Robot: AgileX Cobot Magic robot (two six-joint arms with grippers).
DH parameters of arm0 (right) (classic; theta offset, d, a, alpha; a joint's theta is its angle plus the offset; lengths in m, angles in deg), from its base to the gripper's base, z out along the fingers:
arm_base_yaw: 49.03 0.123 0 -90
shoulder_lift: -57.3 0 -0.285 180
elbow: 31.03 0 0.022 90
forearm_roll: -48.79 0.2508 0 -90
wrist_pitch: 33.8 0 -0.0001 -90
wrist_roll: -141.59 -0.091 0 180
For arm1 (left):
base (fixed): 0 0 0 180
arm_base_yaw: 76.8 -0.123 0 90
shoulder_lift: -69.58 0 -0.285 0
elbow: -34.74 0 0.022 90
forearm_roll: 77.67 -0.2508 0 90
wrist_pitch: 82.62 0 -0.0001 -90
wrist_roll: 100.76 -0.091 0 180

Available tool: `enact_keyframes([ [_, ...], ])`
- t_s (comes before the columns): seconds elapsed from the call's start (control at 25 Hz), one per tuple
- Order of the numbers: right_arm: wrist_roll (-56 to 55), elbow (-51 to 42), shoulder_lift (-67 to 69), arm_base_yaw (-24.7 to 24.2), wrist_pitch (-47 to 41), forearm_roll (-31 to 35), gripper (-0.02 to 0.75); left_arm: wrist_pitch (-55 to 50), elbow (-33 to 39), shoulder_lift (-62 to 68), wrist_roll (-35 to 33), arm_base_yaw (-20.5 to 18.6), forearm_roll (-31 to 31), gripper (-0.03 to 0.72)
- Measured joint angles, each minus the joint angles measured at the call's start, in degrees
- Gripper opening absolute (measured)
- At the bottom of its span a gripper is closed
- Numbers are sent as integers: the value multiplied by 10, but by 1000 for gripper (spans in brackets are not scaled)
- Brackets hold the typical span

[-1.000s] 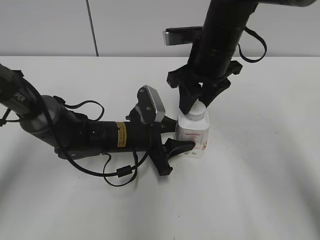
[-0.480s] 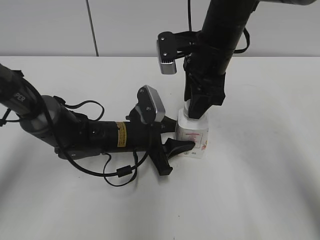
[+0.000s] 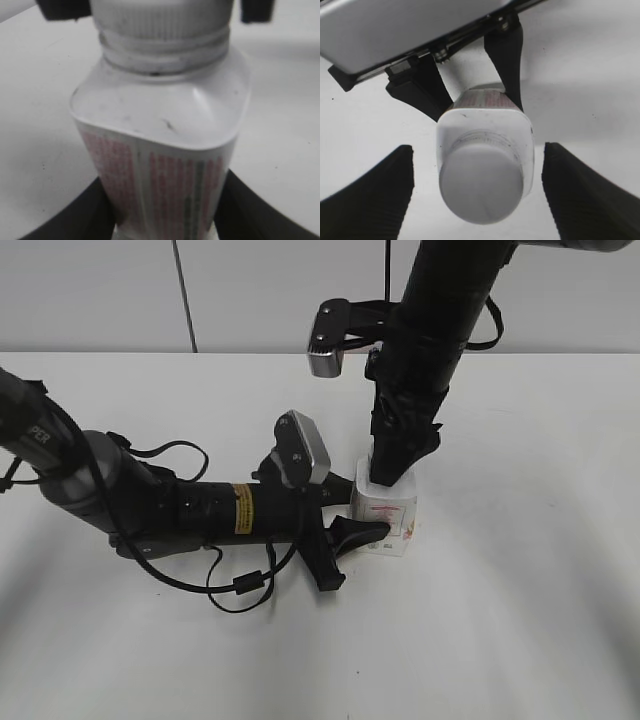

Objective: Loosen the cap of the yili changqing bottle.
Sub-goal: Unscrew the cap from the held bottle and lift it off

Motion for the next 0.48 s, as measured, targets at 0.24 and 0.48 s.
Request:
enact_keyframes([
  [0.24,-78,0,-33,0,0,2,575,0,0,0,0,0,0,355],
  [0.48,-432,0,-58,0,0,3,574,0,0,0,0,0,0,355],
])
